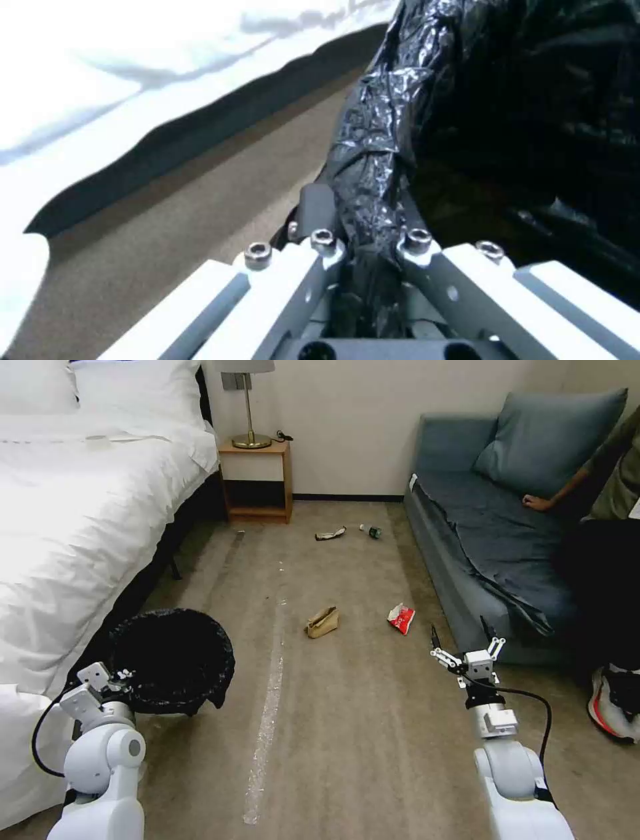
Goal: Pick up the trash bin, then pick up the garbage on the floor and place it into the trash bin.
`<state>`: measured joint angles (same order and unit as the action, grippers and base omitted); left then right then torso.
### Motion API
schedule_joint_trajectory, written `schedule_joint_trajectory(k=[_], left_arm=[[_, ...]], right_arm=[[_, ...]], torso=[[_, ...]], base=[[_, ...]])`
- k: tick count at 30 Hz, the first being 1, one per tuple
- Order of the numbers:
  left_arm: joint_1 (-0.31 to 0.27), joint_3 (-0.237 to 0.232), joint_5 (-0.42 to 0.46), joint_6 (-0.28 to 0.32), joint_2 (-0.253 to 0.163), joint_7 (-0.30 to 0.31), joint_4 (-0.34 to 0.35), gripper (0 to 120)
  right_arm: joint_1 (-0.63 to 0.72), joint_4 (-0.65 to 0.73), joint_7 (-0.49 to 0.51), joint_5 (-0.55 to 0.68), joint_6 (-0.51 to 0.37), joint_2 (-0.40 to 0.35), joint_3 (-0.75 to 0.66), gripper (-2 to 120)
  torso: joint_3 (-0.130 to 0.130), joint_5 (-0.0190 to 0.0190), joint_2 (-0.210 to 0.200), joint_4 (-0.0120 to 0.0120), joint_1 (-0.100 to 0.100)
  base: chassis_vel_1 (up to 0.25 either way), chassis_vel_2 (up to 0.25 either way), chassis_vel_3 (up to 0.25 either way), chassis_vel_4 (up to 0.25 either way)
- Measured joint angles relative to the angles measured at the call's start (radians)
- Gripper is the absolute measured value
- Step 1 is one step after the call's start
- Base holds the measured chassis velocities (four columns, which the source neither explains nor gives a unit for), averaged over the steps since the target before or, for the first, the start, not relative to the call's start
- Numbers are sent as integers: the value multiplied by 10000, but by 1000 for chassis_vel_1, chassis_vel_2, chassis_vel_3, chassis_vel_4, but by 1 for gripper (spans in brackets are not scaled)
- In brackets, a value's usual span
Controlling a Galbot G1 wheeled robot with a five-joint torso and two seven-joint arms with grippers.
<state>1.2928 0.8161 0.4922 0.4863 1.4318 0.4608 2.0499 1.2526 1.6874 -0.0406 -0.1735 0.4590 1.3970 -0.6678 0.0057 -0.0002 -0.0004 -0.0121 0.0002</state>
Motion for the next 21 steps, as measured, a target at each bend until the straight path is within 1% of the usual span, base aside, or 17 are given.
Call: schedule_joint_trajectory(k=[1, 2, 3, 4, 6, 8, 9, 11, 16, 21], left_arm=[[52, -35, -51, 27, 16, 36, 173, 3], [52, -35, -51, 27, 16, 36, 173, 3], [112, -67, -110, 47, 23, 57, 364, 3], [146, -81, -122, 51, 22, 76, 438, 3], [160, -83, -122, 52, 21, 78, 448, 3], [215, -78, -104, 32, 21, 64, 450, 3], [215, -78, -104, 32, 21, 64, 450, 3], [312, -73, -63, -12, 51, -1, 465, 3], [371, -85, -19, -12, 61, -91, 518, 3], [355, -202, -96, -96, 68, -239, 563, 3]], right_arm=[[12, -58, 51, -45, 129, -5, 7, 100], [12, -58, 51, -45, 129, -5, 7, 100], [147, 6, 344, -115, 76, -47, 80, 100], [358, 203, 641, -99, -225, -101, 181, 100], [447, 294, 703, 7, -315, -121, 225, 100], [517, 345, 560, 423, -140, -127, 282, 100], [517, 345, 560, 423, -140, -127, 282, 100], [433, 211, 206, 790, 211, -118, 293, 100], [426, 178, 96, 1037, 272, -137, 301, 100], [465, 214, -70, 1500, 112, -126, 285, 100]], torso=[[0, 2, 0, 0, 0], [0, 2, 0, 0, 0], [-1, 2, -1, 1, 0], [-1, 3, 0, -1, 0], [-1, 1, 0, -2, 0], [-1, 0, 0, -2, 0], [-1, 0, 0, -2, 0], [-1, 0, 0, 1, 0], [-1, 1, 0, 1, 0], [-1, 0, 0, 0, 0]], base=[[0, 0, 0, 0], [0, 0, 0, 0], [0, 0, 0, 0], [0, 0, 0, 0], [0, 0, 0, 0], [0, 0, 0, 0], [0, 0, 0, 0], [0, 0, 0, 0], [0, 0, 0, 0], [0, 0, 0, 0]])
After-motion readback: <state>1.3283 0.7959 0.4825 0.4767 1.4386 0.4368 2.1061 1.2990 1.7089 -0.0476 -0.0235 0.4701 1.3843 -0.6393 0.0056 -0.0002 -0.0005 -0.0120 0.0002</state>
